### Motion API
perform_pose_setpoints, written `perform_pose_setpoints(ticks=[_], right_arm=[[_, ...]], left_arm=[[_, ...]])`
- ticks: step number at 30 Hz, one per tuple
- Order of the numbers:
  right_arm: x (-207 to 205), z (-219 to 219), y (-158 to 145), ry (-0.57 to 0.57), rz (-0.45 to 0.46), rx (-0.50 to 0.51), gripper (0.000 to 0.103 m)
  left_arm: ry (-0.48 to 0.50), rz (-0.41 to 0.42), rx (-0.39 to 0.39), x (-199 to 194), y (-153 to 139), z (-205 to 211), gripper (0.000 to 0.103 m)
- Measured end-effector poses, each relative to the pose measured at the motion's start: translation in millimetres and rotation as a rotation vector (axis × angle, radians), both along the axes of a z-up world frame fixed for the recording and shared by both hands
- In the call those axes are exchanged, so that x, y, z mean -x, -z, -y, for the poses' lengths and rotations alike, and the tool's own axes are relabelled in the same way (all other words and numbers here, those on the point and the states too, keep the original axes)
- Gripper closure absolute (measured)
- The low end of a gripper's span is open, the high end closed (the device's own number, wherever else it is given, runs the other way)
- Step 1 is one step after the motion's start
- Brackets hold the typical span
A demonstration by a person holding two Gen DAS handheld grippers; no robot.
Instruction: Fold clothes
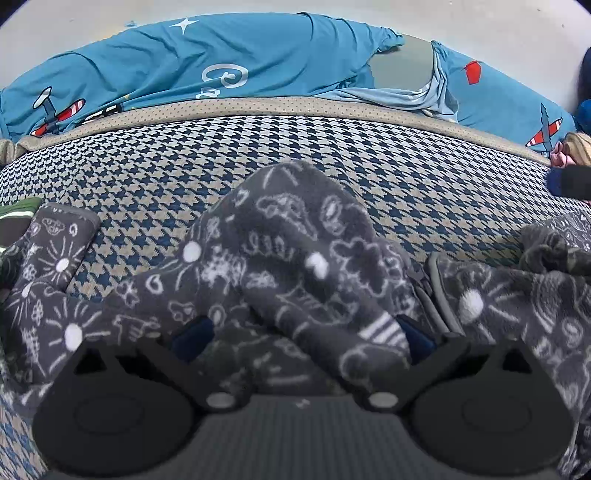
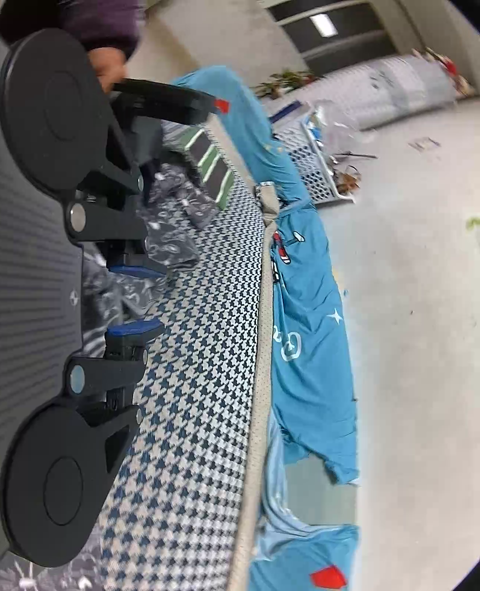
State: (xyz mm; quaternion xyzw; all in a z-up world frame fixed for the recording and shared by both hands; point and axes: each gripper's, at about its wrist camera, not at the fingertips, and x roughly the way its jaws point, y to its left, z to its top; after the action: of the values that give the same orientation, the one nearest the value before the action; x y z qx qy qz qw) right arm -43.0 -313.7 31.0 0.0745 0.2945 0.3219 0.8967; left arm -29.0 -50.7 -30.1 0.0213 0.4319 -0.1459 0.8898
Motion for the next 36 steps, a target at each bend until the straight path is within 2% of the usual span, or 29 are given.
perform_pose_setpoints(ticks=[4,6,12,17,21,25,26,27,32,36], right_arm=[[-29,-9,12,-0.005,-0.110,-0.047,0.069],[-41,-16,20,-0.010,-0.156,-0.036,0.061],[-68,-32,54,-0.020,-0.307,0.010,0.058],[-76,-39,74,-0.040,-0.397,0.041,0.050],[-77,-46,83,-0.075,-0.426,0.047,0.042],[-76,-51,88,-0.090,-0.404,0.052,0.046],[-75,-52,88,-0.094,-0.395,0.053,0.057],[-74,-53,87,-0.103,-0.386,0.050,0.073],[-64,-59,74,-0.107,-0.286,0.094,0.081],[-57,-56,52,-0.069,-0.136,0.092,0.082]], left_arm=[[0.008,-0.006,0.007,1,1,-5,0.000],[0.010,-0.011,0.014,1,1,-8,0.000],[0.019,-0.011,0.018,5,5,-15,0.000],[0.027,-0.015,0.027,6,7,-19,0.000],[0.034,-0.013,0.022,7,9,-20,0.000],[0.033,-0.016,0.020,7,10,-19,0.000],[0.031,-0.016,0.022,7,10,-19,0.000],[0.030,-0.018,0.021,7,9,-19,0.000],[0.018,-0.016,0.043,5,4,-20,0.000],[-0.004,0.004,0.106,2,-8,-25,0.000]])
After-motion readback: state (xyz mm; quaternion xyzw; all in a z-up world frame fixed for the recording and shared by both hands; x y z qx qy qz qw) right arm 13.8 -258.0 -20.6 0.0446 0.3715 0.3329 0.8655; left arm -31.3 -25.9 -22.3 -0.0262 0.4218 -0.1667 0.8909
